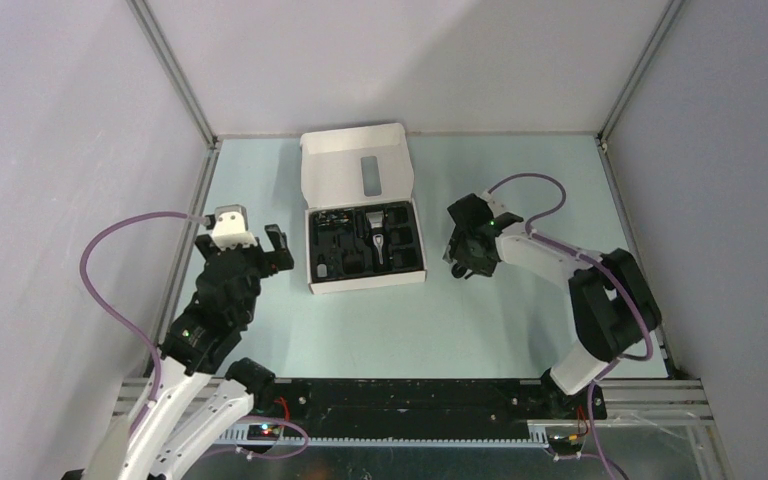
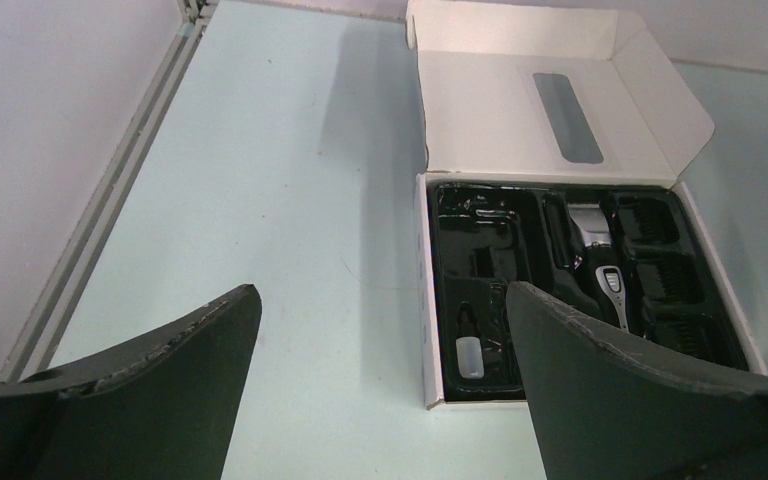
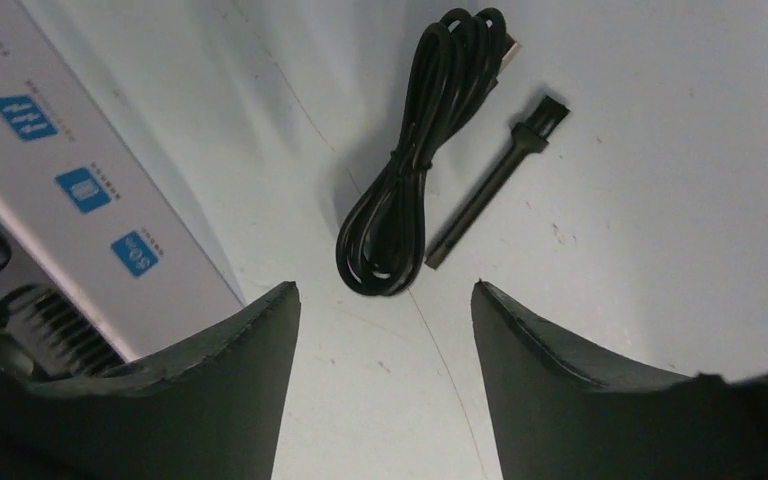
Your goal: Sort the hair-cutting tools
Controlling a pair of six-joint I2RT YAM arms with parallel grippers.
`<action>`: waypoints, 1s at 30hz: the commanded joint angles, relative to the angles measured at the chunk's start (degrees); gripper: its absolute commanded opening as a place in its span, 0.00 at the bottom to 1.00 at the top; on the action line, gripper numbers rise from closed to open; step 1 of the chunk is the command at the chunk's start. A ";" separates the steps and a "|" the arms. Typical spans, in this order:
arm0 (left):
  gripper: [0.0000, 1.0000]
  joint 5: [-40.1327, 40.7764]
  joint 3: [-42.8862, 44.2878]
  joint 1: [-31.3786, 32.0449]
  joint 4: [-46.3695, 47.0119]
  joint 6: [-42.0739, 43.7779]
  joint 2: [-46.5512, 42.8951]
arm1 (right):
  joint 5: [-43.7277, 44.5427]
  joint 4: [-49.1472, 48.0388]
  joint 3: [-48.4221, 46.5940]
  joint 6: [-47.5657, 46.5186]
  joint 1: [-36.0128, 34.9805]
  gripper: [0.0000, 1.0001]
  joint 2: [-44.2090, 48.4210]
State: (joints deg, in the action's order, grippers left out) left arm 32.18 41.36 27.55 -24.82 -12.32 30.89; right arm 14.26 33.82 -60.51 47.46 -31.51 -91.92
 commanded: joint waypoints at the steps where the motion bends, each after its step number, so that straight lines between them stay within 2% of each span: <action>1: 1.00 0.24 -0.41 -0.37 2.87 1.86 -1.77 | -0.52 -3.29 -2.49 4.23 0.45 0.65 -4.13; 8: 1.00 -0.32 -0.71 -0.39 3.03 2.16 -1.42 | 1.23 -5.16 -2.95 5.61 0.44 0.56 -9.85; 14: 1.00 -2.23 -0.36 -0.39 2.82 1.94 -0.54 | 1.87 -5.25 -2.97 4.61 0.02 0.31 -9.40; 19: 1.00 -6.74 1.18 -0.39 2.28 -0.49 1.26 | 3.07 -4.79 -2.98 1.98 -1.72 0.11 -4.55; 26: 1.00 -15.64 4.57 -0.38 2.32 -5.55 5.01 | 4.83 -4.85 -2.53 -3.30 -7.15 0.08 2.67; 30: 1.00 -22.62 4.73 -0.37 4.65 -9.95 7.00 | 5.11 -8.49 0.18 -8.06 -10.66 0.08 8.78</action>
State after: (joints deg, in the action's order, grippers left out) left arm 18.15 43.88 27.55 -24.25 -17.06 36.75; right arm 17.19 29.08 -61.84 44.95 -39.68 -89.17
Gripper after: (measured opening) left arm 0.996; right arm 0.121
